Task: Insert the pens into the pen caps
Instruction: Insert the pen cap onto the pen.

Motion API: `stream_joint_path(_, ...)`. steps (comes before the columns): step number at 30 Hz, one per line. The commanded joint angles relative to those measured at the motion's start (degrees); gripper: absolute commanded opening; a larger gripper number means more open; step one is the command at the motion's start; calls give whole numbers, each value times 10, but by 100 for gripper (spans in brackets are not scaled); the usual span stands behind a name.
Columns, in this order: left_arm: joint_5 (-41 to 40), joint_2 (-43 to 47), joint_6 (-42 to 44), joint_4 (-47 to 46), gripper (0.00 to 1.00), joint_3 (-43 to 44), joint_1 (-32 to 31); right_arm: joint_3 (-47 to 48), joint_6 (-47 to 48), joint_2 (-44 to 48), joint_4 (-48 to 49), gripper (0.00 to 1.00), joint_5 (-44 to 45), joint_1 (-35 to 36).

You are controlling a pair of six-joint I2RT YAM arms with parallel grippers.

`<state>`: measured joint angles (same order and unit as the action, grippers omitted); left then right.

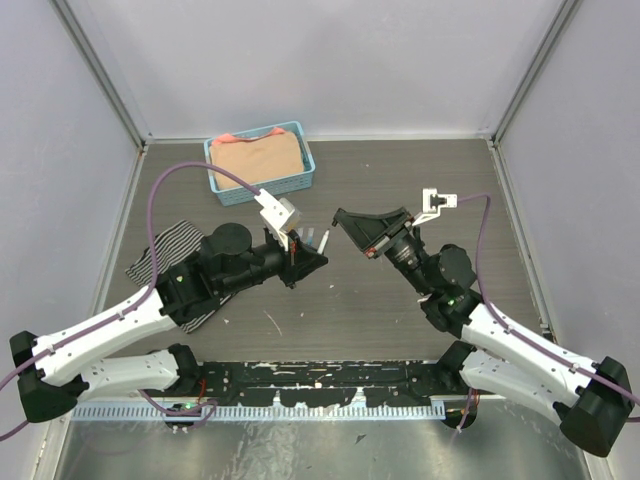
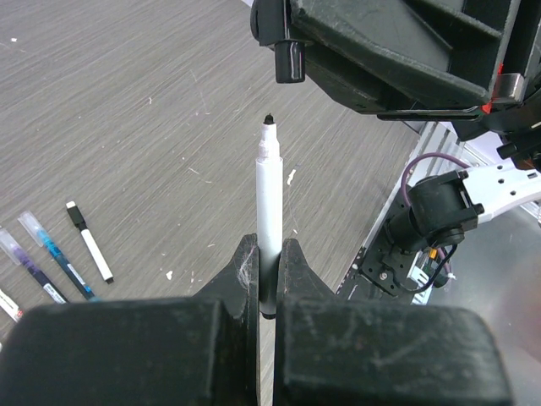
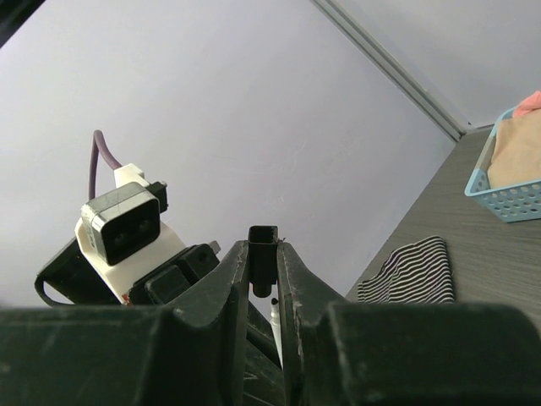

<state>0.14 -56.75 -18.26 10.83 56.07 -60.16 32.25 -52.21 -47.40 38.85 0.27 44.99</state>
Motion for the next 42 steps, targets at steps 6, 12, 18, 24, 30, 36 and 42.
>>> stream_joint_path(6,2,11,7,-3,0,1,-1,33,-2,-10,36,0,-21,9)
stream_joint_path(12,1,13,8,-2,0,1,-1,34,3,-9,23,0,-13,11)
stream_joint_path(18,-1,14,9,0,0,1,-1,40,7,-11,18,0,-18,14)
stream_joint_path(24,-4,17,9,1,0,2,-2,40,15,-8,1,0,-9,18)
stream_joint_path(30,-3,17,9,3,0,3,-1,44,18,-10,0,0,-2,19)
stream_joint_path(36,-1,16,10,4,0,4,-1,48,19,-12,2,0,6,21)
stream_joint_path(42,-1,17,10,5,0,4,-1,51,22,-15,-1,0,5,22)
